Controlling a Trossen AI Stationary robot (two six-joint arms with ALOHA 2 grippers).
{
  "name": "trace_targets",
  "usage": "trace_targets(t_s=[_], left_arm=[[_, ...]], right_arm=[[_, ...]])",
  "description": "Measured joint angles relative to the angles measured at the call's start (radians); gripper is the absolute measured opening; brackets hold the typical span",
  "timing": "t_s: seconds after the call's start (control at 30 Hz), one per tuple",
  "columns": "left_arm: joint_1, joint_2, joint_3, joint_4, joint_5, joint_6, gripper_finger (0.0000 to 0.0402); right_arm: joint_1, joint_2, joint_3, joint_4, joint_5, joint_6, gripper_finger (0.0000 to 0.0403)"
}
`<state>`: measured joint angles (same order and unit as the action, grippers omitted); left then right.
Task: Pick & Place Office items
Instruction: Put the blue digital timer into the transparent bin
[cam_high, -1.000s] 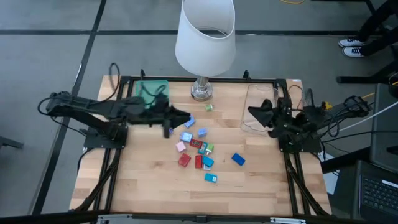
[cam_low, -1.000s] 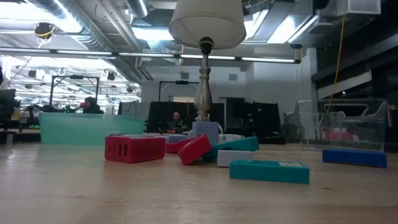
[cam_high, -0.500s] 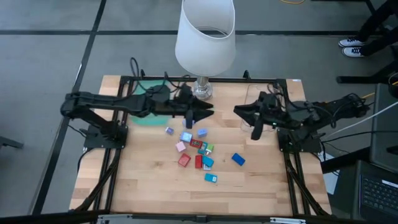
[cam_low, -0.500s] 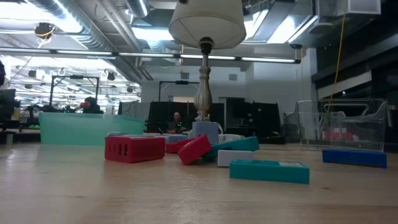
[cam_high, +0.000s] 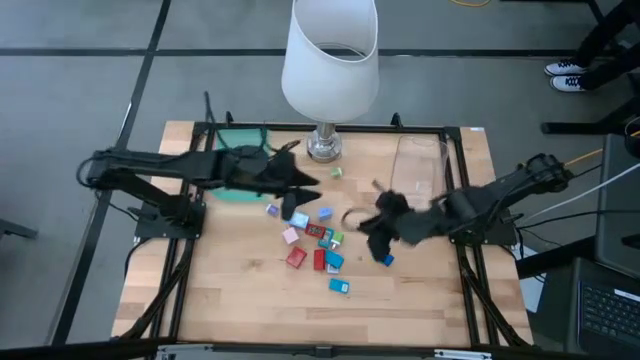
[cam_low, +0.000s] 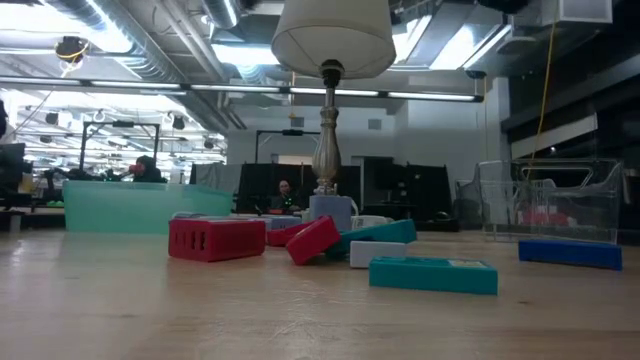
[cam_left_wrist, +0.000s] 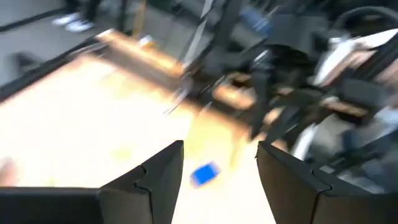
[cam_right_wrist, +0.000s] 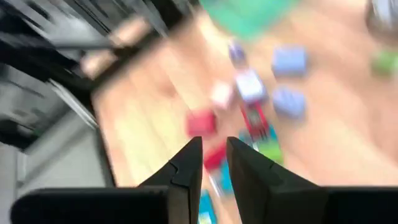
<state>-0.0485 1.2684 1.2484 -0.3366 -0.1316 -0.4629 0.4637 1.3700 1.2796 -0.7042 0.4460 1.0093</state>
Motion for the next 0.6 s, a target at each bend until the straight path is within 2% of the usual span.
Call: trace_targets(t_s=[0.17,0.27,0.37,0.47,0.6], left_arm=[[-0.116,-0.134,0.000,-0.231,-0.218,-0.023,0.0199],[-0.185,-0.178,0.000,-0.385,-0.326,-0.096,0.0198],[-0.239,-0.198,0.000,-0.509,-0.416,-0.190,0.0198],[-0.280,-0.196,0.000,-0.550,-0.454,-0.236,0.0198],[-0.301,-0.182,0.000,-0.548,-0.451,-0.252,0.0198]], right_arm=[[0.073,0.140,0.023,-0.171,-0.064,0.235,0.0081],[0.110,0.229,0.023,-0.271,-0.211,0.318,0.0098],[0.132,0.308,0.022,-0.321,-0.333,0.318,0.0132],[0.138,0.354,0.022,-0.327,-0.358,0.292,0.0176],[0.117,0.377,0.022,-0.332,-0.366,0.245,0.0235]])
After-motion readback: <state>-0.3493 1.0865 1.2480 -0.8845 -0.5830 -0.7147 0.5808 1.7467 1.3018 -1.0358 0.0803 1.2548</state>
